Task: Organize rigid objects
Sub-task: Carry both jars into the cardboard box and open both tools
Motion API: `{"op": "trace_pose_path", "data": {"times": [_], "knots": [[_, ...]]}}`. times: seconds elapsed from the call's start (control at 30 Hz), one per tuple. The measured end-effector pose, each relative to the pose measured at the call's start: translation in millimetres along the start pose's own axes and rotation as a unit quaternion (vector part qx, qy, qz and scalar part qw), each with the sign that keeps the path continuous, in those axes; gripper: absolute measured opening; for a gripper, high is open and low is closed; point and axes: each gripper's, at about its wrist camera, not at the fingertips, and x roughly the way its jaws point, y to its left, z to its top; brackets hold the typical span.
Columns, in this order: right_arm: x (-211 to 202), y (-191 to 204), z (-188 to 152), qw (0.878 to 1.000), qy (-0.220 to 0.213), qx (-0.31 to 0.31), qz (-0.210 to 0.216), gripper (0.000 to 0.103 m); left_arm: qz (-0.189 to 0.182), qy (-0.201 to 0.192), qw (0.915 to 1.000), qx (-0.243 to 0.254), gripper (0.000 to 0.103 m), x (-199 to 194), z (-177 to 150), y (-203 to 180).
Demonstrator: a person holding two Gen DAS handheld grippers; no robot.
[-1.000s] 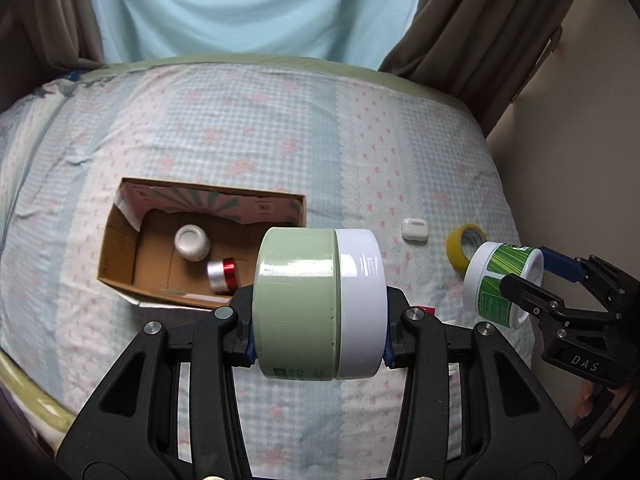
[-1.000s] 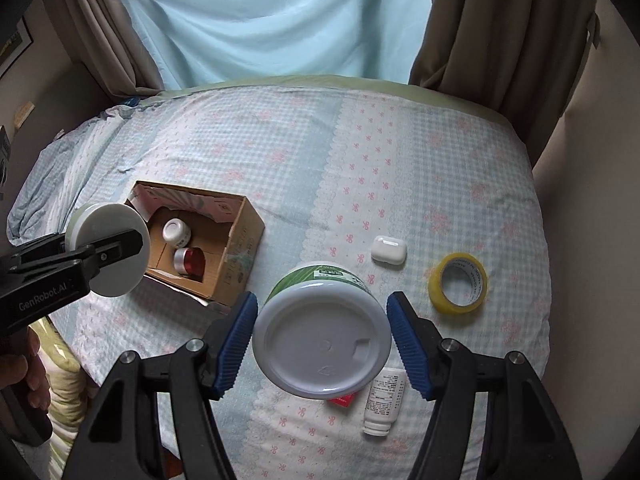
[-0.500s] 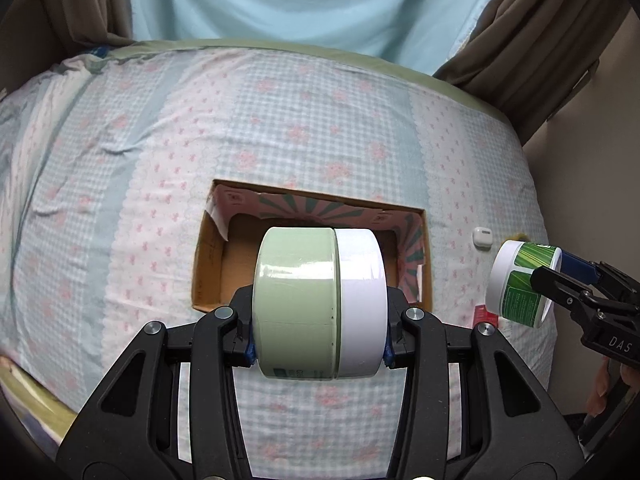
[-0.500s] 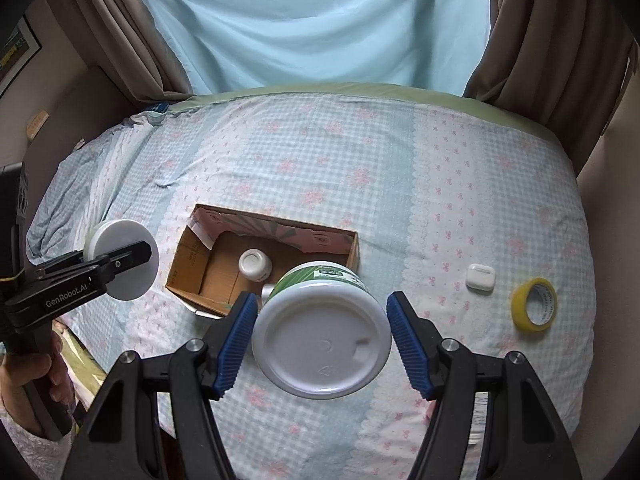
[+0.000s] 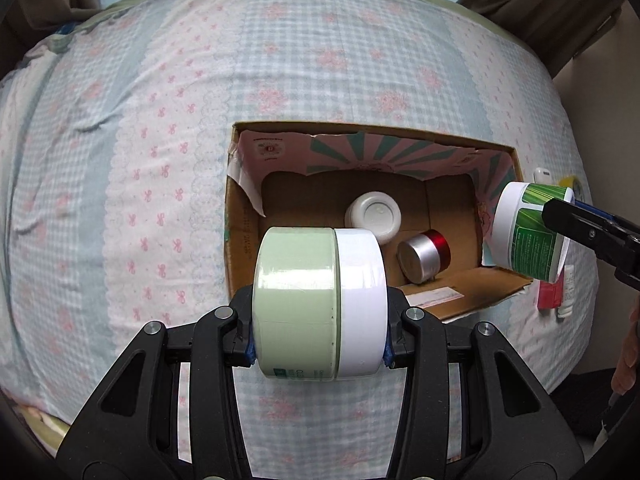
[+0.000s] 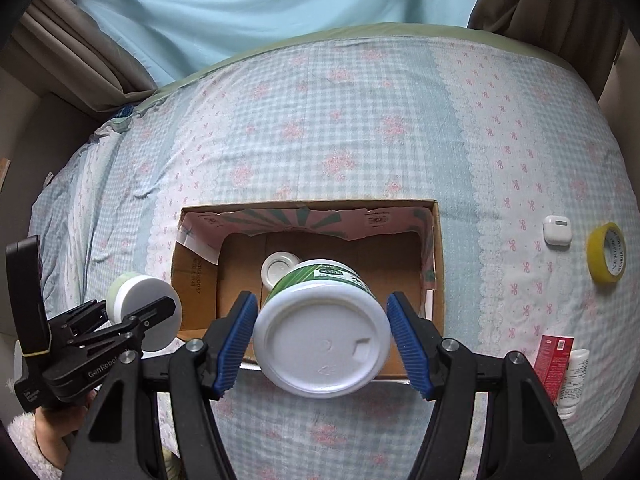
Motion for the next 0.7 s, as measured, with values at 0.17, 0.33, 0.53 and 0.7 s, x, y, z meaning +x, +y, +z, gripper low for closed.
{"op": "trace_pose_path", "data": {"times": [0.17,0.33,0.53,0.7], "knots": [[38,-6,11,1.0,0.019,0.01,-0.011,0.063,0.003,0.027,0.9995,0.017,0.039,35,11,-3],[67,-10,21,0.999,0.035,0.005,-0.026,0.063,0.016,0.048,0.9982,0.03,0.039,65,19,-11],[88,-12,30,0.998,0.051,-0.008,-0.046,0.063,0.012,0.057,0.9966,0.059,0.043,80,24,-22],[97,-15,34,0.998,0.052,0.009,-0.02,0.072,-0.001,0.054,0.9966,0.062,0.103,75,29,-26]]}}
